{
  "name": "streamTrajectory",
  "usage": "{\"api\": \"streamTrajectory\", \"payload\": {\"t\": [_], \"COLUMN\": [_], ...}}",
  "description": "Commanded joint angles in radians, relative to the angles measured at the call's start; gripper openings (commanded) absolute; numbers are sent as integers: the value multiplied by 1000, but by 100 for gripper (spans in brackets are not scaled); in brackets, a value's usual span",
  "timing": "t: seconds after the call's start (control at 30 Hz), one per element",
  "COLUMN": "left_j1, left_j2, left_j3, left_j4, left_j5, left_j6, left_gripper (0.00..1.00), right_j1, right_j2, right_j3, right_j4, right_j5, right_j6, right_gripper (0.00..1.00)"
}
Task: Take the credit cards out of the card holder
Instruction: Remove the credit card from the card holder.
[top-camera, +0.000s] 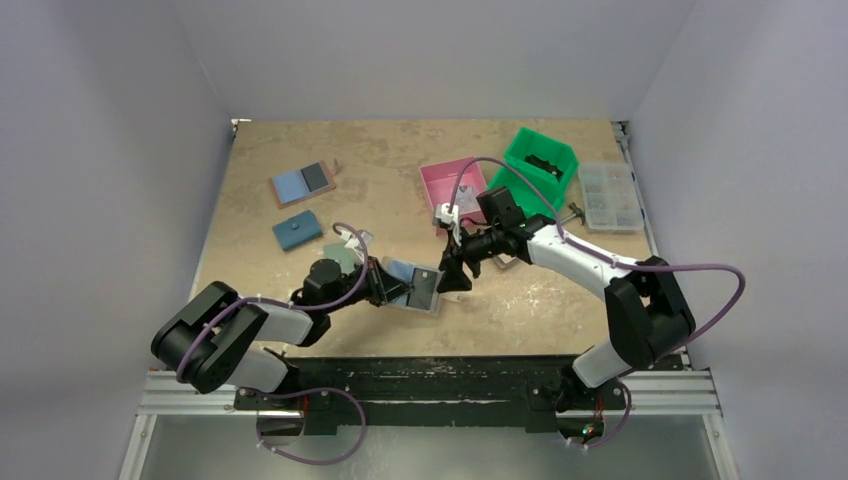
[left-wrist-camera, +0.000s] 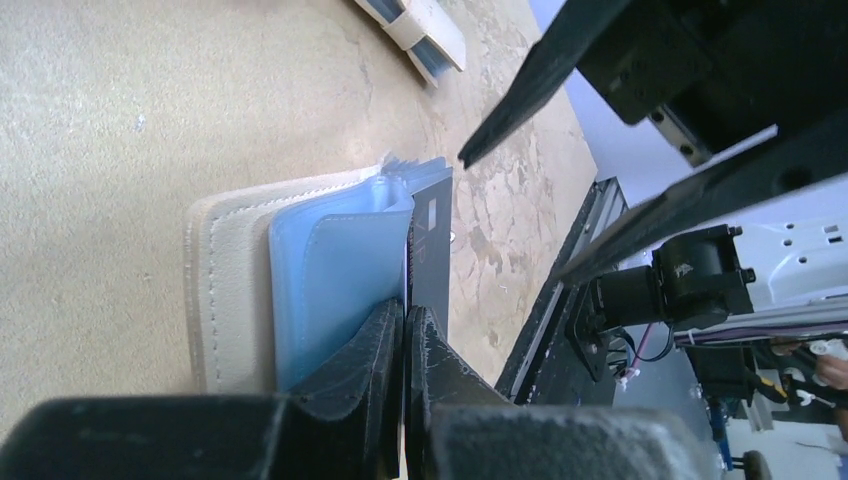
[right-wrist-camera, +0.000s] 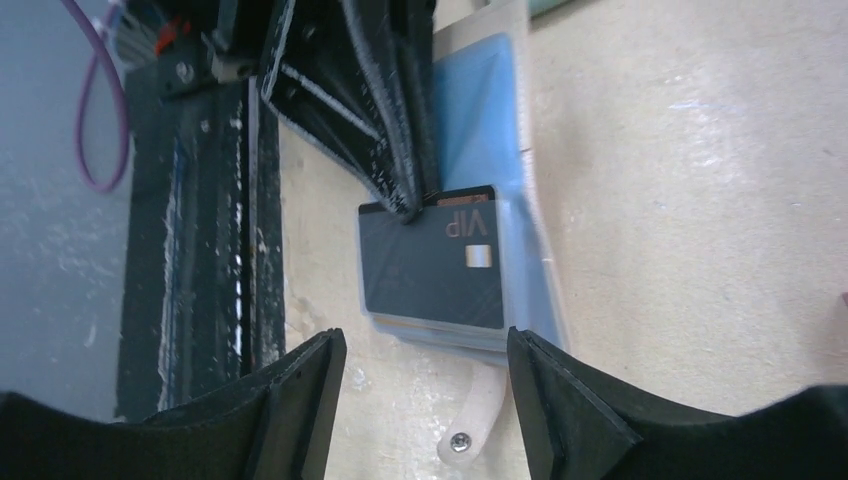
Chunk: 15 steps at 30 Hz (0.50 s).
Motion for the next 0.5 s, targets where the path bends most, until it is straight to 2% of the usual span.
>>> {"api": "streamTrajectory", "payload": {"t": [0.0, 0.13, 0.23, 0.33, 0.4, 0.47], "left_j1": [-6, -6, -7, -8, -7, -7], "left_j2": [-42, -42, -42, -42, -36, -23], "left_j3": [-16, -23, -28, -38, -47, -59], "left_j4": [148, 164, 184, 207, 234, 287], "left_j5": [-5, -15, -23, -39, -49, -51], "left_j6": [64, 63, 51, 31, 14, -10], "left_gripper": [0, 0, 0, 0, 0, 0], "right_j1": [-44, -63, -67, -66, -66, -66], "right_j2": [-35, -20, 5, 23, 33, 46], "right_j3": [5, 3, 6, 13, 13, 9], "right_j4": [85, 113, 115, 99, 96, 100], "right_j5": [-121, -148, -184, -235, -248, -251], "right_j6": [153, 238, 269, 274, 281, 292], "right_gripper": [69, 68, 64, 43, 37, 36]}}
